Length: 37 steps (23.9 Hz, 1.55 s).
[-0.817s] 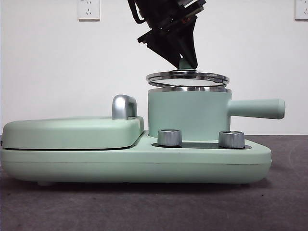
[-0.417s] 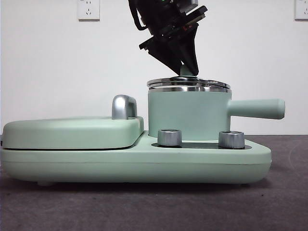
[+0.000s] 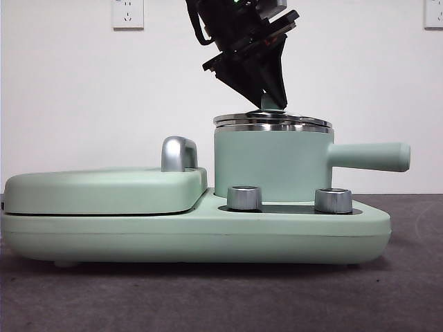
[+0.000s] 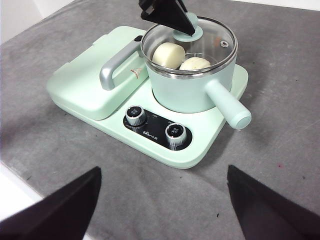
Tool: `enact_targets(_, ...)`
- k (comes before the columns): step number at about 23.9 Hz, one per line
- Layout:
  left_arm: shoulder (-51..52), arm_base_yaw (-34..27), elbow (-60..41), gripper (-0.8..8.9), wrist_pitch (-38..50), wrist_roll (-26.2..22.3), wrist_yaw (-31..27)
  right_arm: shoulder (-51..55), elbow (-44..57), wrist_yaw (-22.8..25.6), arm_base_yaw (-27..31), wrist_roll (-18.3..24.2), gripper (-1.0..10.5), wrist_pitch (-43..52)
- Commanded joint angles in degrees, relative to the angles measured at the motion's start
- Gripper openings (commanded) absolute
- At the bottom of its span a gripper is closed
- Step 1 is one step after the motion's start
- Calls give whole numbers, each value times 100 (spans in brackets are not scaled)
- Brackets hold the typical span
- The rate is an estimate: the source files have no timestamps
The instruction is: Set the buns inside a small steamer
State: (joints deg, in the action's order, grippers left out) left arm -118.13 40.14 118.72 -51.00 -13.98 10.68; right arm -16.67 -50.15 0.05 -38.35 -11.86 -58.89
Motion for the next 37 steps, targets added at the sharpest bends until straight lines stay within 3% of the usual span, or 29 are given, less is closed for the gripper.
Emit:
enact_targets(1,-184,74,153,15,114,-105,144,2,-42,2,-52,-20,400,61)
enact_targets(5,-197,74,153,79,70,-120,236,2,-42,2,-52,-20,400,59)
enact_targets(8,-184,81,186,433,94,142,236,2,-42,2,-52,-17,400,59)
enact_targets(10,-125,70,334,542,-94,304,232,2,-42,2,-52,-17,400,59)
enact_targets(15,385,70,894,539,-1128,564,234,2,-42,2,-52,-17,400,59)
enact_targets(22,1764,74,896,531,-3217,1119,234,2,-42,-26,-52,-13,400,59)
enact_targets(28,2951,160,382,531,-3226,1379,238,2,-42,-199,-52,-9,400,59)
enact_targets(32,3805,195,-568,530,-3163,1414,214,0,-42,-328,-52,20,400,61)
enact_targets(37,5327,192,-2632,530,-1847,1871,127,0,-42,-509,-52,33,400,61)
